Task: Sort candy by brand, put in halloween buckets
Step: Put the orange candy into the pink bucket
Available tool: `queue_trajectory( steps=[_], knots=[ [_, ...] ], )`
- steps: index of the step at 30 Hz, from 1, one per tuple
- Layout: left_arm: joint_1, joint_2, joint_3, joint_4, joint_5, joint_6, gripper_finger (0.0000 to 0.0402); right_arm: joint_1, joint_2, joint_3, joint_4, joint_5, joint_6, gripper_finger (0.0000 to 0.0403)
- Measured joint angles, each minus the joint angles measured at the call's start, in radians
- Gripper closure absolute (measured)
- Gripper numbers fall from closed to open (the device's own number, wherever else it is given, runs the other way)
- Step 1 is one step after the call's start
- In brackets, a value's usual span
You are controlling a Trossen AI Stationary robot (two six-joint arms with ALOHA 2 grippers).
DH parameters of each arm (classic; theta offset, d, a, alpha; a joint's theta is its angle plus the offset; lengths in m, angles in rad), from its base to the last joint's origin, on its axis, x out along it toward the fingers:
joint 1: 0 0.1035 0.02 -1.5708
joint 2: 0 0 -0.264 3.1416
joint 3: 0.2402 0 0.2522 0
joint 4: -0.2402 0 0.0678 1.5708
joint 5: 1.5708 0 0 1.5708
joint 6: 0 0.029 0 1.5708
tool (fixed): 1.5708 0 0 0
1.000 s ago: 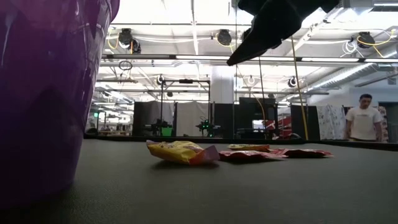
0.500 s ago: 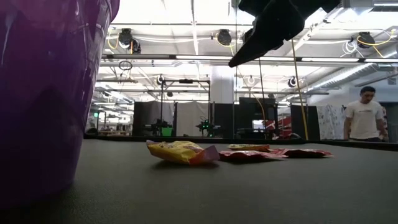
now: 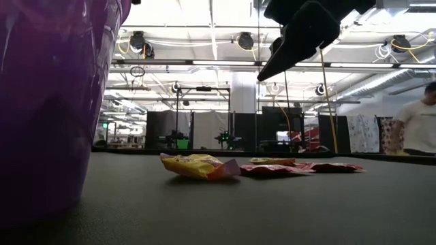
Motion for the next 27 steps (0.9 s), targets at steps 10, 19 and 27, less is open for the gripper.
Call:
queue_trajectory(
  steps=[10,19,27],
  knots=[
    [-0.014,0.0,0.0,-0.058,-0.001,0.985,0.0344,0.0,0.0,0.0,0.0,0.001,0.007,0.0156],
    [-0.264,-0.004,0.002,-0.136,-0.382,0.47,0.0344,0.0,0.0,0.0,-0.01,0.001,0.002,0.0156],
    [-0.644,-0.063,0.097,-0.38,-0.972,0.271,0.0344,0.0,0.0,0.0,-0.033,0.001,0.0,0.0156]
  ],
)
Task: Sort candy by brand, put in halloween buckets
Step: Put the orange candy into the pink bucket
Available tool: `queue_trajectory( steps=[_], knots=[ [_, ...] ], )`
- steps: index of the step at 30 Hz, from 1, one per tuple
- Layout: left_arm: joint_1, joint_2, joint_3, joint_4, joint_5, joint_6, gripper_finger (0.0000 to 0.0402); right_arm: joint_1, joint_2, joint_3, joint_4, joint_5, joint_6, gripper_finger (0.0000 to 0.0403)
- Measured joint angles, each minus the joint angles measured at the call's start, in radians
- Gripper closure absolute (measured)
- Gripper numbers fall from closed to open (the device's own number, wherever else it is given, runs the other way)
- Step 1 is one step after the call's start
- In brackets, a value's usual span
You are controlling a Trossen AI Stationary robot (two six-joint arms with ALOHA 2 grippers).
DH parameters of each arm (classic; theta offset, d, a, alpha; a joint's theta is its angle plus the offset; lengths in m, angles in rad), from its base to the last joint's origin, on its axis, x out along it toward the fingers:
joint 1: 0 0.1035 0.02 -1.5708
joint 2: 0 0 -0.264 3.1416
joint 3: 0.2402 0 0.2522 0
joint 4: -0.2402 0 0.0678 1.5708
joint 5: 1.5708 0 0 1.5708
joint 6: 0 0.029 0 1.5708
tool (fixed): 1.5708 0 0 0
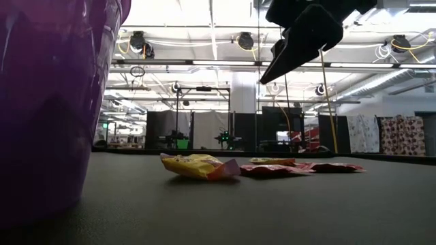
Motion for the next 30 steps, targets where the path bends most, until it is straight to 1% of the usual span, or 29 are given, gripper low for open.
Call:
queue_trajectory(
  steps=[1,2,4,9,15,17,19,22,24,27,29,30],
  knots=[
    [-0.04,-0.001,0.021,0.004,-0.078,-0.02,0.0344,0.0,0.0,0.0,0.001,0.0,0.0,0.0156],
    [-0.075,-0.003,0.036,0.007,-0.13,-0.045,0.0344,0.0,0.0,0.0,0.0,0.0,0.0,0.0156],
    [-0.141,-0.001,0.048,0.005,-0.165,-0.106,0.0344,0.0,0.0,0.0,0.002,0.0,0.0,0.0156],
    [-0.301,0.006,0.049,-0.035,-0.167,-0.295,0.0344,0.0,0.0,0.0,0.003,0.0,0.004,0.0156],
    [-0.516,0.03,0.049,-0.182,-0.169,-0.534,0.0344,0.0,0.0,0.0,0.002,-0.001,0.021,0.0156],
    [-0.552,0.046,0.049,-0.204,-0.171,-0.606,0.0344,0.0,0.0,0.0,0.003,0.0,0.021,0.0156],
    [-0.565,0.059,0.049,-0.199,-0.183,-0.656,0.0344,0.0,0.0,0.0,0.003,0.0,0.021,0.0156],
    [-0.571,0.067,0.049,-0.199,-0.18,-0.669,0.0344,0.0,0.0,0.0,0.003,0.0,0.025,0.0156],
    [-0.57,0.057,0.052,-0.198,-0.151,-0.64,0.0344,0.0,0.0,0.0,0.003,0.0,0.026,0.0156],
    [-0.545,0.035,0.077,-0.213,0.006,-0.577,0.0344,-0.001,0.0,0.0,0.006,0.0,0.023,0.0156],
    [-0.529,0.021,0.114,-0.343,0.124,-0.58,0.0344,-0.001,0.0,0.0,0.014,-0.001,0.019,0.0156],
    [-0.523,0.012,0.138,-0.458,0.165,-0.619,0.0344,-0.001,0.0,0.0,0.019,-0.001,0.019,0.0156]
  ],
)
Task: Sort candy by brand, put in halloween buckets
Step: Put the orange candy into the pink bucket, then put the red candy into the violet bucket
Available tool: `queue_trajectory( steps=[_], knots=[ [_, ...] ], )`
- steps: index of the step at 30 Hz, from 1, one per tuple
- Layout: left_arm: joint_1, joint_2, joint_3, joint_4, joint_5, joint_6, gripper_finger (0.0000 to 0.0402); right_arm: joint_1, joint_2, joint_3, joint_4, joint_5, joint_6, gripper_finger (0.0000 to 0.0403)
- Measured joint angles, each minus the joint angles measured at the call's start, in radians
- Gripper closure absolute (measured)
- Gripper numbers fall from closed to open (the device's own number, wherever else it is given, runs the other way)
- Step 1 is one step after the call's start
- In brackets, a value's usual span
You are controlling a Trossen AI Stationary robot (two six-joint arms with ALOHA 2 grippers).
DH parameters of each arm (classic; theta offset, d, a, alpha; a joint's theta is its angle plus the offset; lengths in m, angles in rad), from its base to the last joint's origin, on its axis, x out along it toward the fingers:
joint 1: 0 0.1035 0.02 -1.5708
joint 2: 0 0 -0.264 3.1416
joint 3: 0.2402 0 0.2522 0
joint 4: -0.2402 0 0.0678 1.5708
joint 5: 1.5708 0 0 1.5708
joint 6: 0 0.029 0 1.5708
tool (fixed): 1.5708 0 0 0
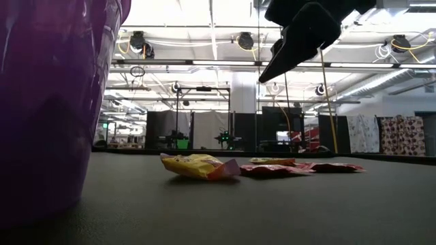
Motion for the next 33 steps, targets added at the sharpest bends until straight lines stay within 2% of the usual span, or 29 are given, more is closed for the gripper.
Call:
queue_trajectory(
  steps=[2,4,6,8,12,20,26,31,33],
  knots=[
    [0.014,-0.023,0.066,-0.289,0.041,-0.16,0.0344,0.0,0.0,0.0,0.015,0.0,0.0,0.0156],
    [0.047,-0.036,0.14,-0.59,0.102,-0.386,0.0344,0.0,0.0,0.0,0.015,0.0,-0.001,0.0156],
    [0.096,-0.032,0.197,-0.839,0.244,-0.592,0.0344,0.0,0.0,0.0,0.015,0.0,-0.001,0.0156],
    [0.145,-0.026,0.221,-0.949,0.432,-0.708,0.0344,0.0,0.0,0.0,0.015,0.0,-0.002,0.0156],
    [0.199,-0.017,0.228,-0.961,0.782,-0.874,0.0344,0.0,0.0,0.0,0.015,0.0,-0.003,0.0156],
    [0.209,0.108,0.228,-1.116,1.052,-1.139,0.0342,-0.001,0.0,0.0,0.014,0.0,-0.014,0.0156],
    [0.257,0.208,0.227,-1.237,1.132,-1.239,0.0299,-0.001,0.0,0.0,0.014,0.0,-0.015,0.0156],
    [0.306,0.229,0.227,-1.248,1.112,-1.239,0.0233,-0.001,0.0,0.0,0.014,0.0,-0.012,0.0156],
    [0.317,0.229,0.237,-1.25,1.107,-1.195,0.0208,-0.001,0.0,0.0,0.014,0.0,-0.012,0.0156]
  ],
)
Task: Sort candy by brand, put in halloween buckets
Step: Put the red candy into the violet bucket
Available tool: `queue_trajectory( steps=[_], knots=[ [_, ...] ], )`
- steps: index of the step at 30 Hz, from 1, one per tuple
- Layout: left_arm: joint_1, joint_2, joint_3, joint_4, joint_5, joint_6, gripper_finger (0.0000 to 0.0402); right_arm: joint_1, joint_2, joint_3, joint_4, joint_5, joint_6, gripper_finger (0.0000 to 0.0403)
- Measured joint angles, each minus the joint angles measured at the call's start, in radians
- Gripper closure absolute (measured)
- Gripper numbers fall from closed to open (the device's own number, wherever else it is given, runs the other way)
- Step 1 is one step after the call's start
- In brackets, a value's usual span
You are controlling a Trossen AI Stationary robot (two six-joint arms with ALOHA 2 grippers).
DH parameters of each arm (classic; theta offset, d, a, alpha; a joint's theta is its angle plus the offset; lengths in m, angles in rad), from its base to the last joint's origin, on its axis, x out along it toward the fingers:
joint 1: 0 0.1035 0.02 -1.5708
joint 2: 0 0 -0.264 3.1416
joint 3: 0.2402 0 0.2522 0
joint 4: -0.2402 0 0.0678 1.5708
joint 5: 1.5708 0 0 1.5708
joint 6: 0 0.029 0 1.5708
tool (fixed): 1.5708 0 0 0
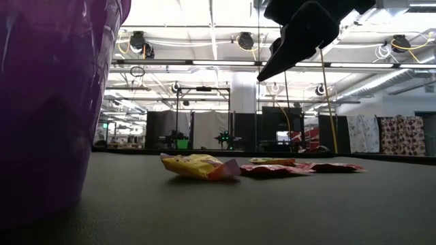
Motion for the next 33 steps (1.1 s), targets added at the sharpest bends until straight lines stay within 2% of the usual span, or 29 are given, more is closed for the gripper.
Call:
queue_trajectory(
  steps=[2,4,6,9,13,15,18,20,22,25,27,31,33],
  knots=[
    [0.011,0.0,0.022,0.001,-0.04,0.104,0.0189,0.0,0.0,0.0,0.0,0.0,0.0,0.0156],
    [0.029,0.0,0.049,0.001,-0.135,0.224,0.0178,0.0,0.0,0.0,0.0,0.0,0.0,0.0156],
    [0.048,0.0,0.079,0.003,-0.32,0.316,0.0175,0.0,0.0,0.0,-0.001,0.0,0.003,0.0156],
    [0.067,-0.001,0.109,0.028,-0.693,0.441,0.0174,0.0,0.0,0.0,-0.001,0.0,0.039,0.0156],
    [0.1,0.0,0.109,0.141,-1.17,0.672,0.0173,0.0,0.0,0.0,-0.016,0.0,0.081,0.0156],
    [0.135,-0.001,0.109,0.196,-1.312,0.799,0.0173,0.009,0.0,0.0,-0.066,-0.002,0.108,0.0156],
    [0.187,0.0,0.109,0.251,-1.446,0.975,0.0173,0.033,0.0,0.0,-0.19,-0.005,0.199,0.0156],
    [0.218,0.0,0.109,0.278,-1.544,1.04,0.0173,0.06,0.0,0.0,-0.276,-0.006,0.284,0.0156],
    [0.25,-0.001,0.11,0.296,-1.562,0.983,0.0173,0.096,0.0,0.0,-0.346,-0.005,0.367,0.0156],
    [0.322,0.0,0.11,0.306,-1.504,0.935,0.0173,0.154,0.0,0.0,-0.392,-0.004,0.479,0.0156],
    [0.38,-0.006,0.109,0.306,-1.384,0.933,0.0173,0.188,0.0,0.0,-0.388,-0.003,0.52,0.0156],
    [0.522,-0.015,0.109,0.309,-1.057,0.937,0.0173,0.226,0.01,0.0,-0.398,-0.001,0.534,0.0156],
    [0.577,-0.014,0.109,0.308,-0.946,0.92,0.0173,0.238,0.012,0.0,-0.424,-0.001,0.547,0.0156]
  ],
)
